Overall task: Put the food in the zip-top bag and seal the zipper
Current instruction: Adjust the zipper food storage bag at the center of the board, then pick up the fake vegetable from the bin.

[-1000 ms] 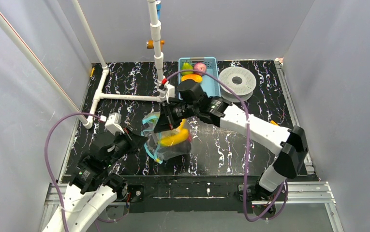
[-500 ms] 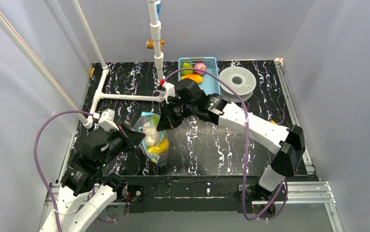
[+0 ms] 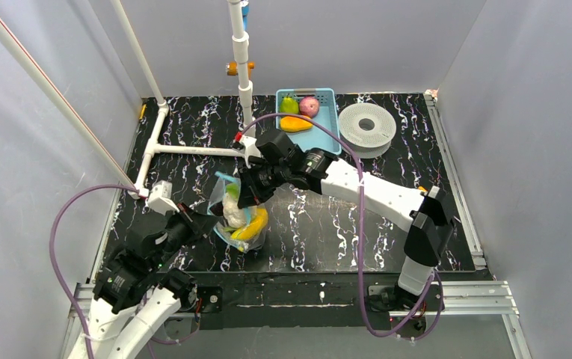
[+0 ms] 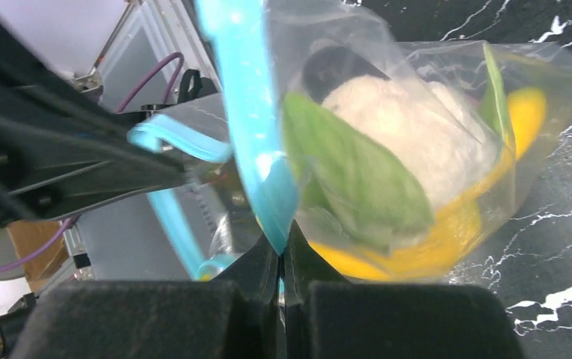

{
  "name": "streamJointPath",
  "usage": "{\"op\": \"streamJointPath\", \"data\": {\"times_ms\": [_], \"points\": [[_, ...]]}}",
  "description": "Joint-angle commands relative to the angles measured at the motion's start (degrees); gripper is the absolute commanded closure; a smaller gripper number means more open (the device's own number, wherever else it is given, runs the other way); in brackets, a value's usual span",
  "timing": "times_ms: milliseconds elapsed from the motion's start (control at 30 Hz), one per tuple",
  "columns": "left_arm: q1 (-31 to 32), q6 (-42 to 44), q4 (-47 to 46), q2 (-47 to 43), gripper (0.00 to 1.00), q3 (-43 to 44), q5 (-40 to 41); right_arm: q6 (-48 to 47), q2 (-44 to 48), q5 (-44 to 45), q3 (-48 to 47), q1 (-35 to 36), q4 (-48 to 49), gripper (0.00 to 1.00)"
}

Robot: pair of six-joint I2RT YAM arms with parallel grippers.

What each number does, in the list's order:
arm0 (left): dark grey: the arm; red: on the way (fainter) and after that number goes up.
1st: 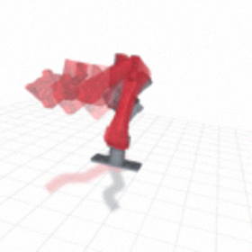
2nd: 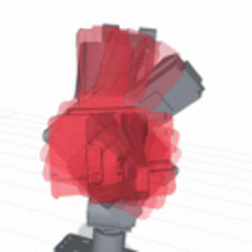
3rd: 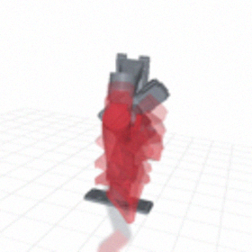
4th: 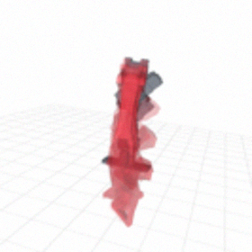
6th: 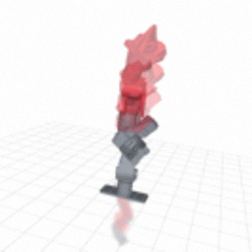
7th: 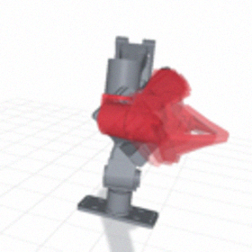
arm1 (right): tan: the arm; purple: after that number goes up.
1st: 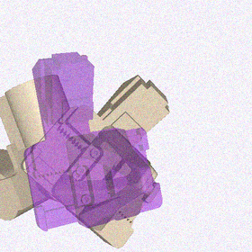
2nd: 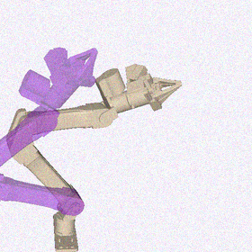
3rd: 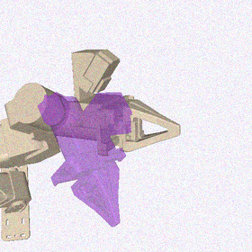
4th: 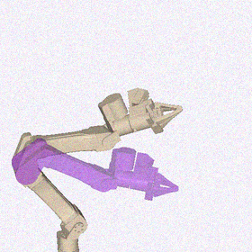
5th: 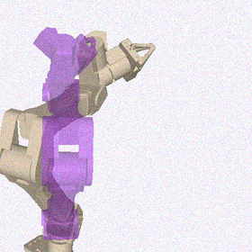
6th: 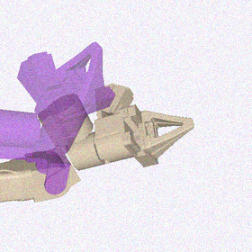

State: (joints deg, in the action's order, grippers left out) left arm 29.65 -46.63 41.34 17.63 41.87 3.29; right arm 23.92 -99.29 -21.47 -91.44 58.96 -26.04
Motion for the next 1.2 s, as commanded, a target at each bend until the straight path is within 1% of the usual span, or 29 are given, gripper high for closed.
{"op": "streamJointPath", "data": {"times_ms": [0,67,200,333,433,533,600,667,733,833,900,967,1033,1167], "points": [[0.23,0.78,-1.60,1.41,1.00,8.33,0.62,-3.26,1.33,1.39,-7.70,0.02,-2.57,0.93],[0.23,1.15,-1.43,2.02,1.00,9.18,0.74,-3.52,1.96,0.93,-8.74,0.12,-2.91,0.90],[0.24,0.88,-1.83,1.20,1.00,6.88,1.79,-3.20,2.86,-0.18,-7.76,0.10,-1.76,0.82],[0.23,1.48,-0.67,0.53,1.00,5.42,3.60,-3.76,2.59,0.99,-7.50,0.16,-2.43,0.72],[0.23,1.80,0.74,0.11,1.00,5.46,4.00,-4.96,3.30,2.71,-7.48,0.11,-3.23,0.62],[0.23,1.52,1.35,-0.47,1.00,5.34,4.09,-6.41,5.23,6.39,-6.56,-0.08,-3.23,0.51],[0.22,1.22,1.52,-0.47,1.00,5.41,4.01,-7.04,6.64,8.60,-5.61,-0.72,-2.82,0.46],[0.23,1.04,1.64,-0.35,1.00,5.52,3.84,-7.05,7.95,9.45,-3.95,-2.40,-1.77,0.42],[0.23,1.05,1.86,-0.02,1.00,5.97,3.71,-6.29,8.98,10.53,-1.37,-4.63,-0.64,0.40],[0.23,1.57,2.64,0.53,1.00,7.07,3.99,-4.31,9.56,11.94,2.12,-9.38,0.84,0.38],[0.23,1.90,3.40,0.89,1.00,7.63,4.24,-3.59,9.08,13.26,3.82,-12.95,1.86,0.34],[0.23,1.86,3.91,1.36,1.00,7.72,4.27,-2.61,7.48,15.22,4.29,-16.79,1.96,0.30],[0.22,1.39,3.80,1.54,1.00,7.26,3.83,-1.43,5.48,15.40,4.22,-20.62,2.96,0.28],[0.23,0.61,2.74,2.31,1.00,6.15,2.79,-2.50,-0.37,16.12,2.11,-25.80,5.31,0.18]]}}
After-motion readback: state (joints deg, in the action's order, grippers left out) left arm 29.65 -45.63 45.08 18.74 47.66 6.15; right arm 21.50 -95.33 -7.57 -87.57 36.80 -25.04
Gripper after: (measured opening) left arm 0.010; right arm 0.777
